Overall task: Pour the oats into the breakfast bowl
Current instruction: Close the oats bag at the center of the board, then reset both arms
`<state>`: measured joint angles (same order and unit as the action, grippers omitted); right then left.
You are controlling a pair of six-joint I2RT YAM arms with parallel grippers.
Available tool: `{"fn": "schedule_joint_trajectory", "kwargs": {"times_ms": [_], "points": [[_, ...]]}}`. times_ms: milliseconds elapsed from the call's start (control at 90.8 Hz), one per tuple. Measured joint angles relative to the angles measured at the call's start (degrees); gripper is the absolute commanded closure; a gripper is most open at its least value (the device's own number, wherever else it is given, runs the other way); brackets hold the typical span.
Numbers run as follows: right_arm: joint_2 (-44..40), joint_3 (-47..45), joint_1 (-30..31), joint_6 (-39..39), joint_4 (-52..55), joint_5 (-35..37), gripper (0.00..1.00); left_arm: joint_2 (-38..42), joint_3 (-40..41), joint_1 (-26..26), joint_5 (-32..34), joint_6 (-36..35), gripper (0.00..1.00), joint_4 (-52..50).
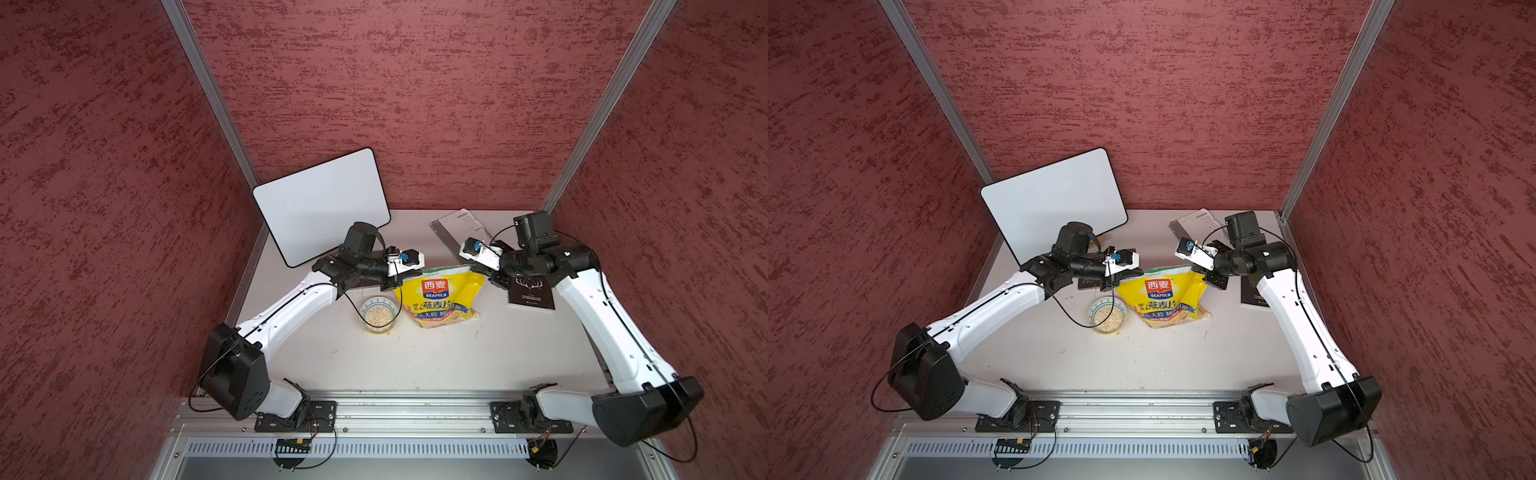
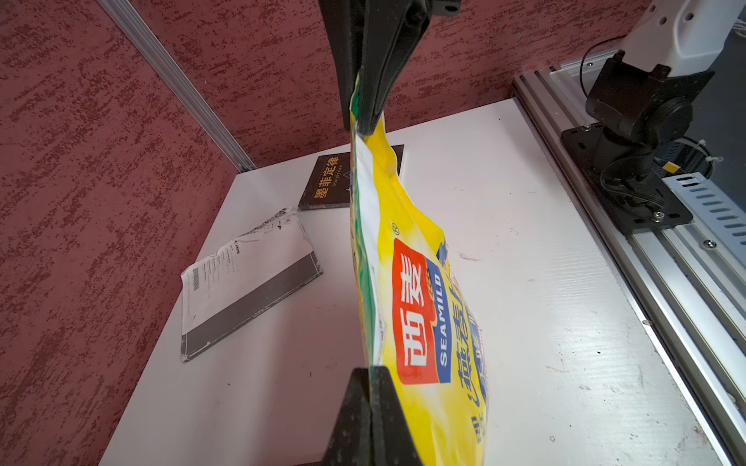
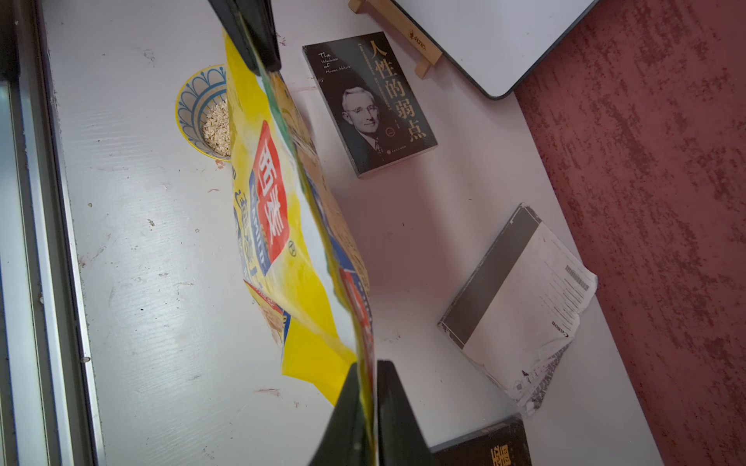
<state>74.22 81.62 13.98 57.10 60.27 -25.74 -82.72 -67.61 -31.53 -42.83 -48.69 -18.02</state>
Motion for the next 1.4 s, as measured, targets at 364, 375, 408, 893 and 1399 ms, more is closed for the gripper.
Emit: {"fn": "schedule_joint_trajectory", "kwargs": {"times_ms": [364, 375, 408, 893, 1399], "points": [[-3.06, -1.70, -1.22, -3.08, -2.51, -3.61, 0.15, 4.85, 0.44, 0.68, 0.70, 3.17, 0.28, 1.90], [-3.17, -1.70, -1.33, -3.23, -2.60, -3.78, 0.14, 5.16, 0.50, 0.74, 0.74, 3.32, 0.27, 2.08], [-3.58, -1.70, -1.70, -3.69, -2.95, -4.50, 0.11, 6.23, 1.03, 1.05, 0.83, 4.07, 0.24, 2.95], [-19.78, -6.71, -11.15, -31.39, -22.64, 0.55, 0.01, 34.60, 30.36, 10.03, 27.80, 30.53, 0.00, 28.59], [-29.20, -47.52, -12.33, -57.86, -43.12, 37.64, 0.01, 41.83, 50.49, 14.58, 71.47, 48.92, 0.00, 35.76]]}}
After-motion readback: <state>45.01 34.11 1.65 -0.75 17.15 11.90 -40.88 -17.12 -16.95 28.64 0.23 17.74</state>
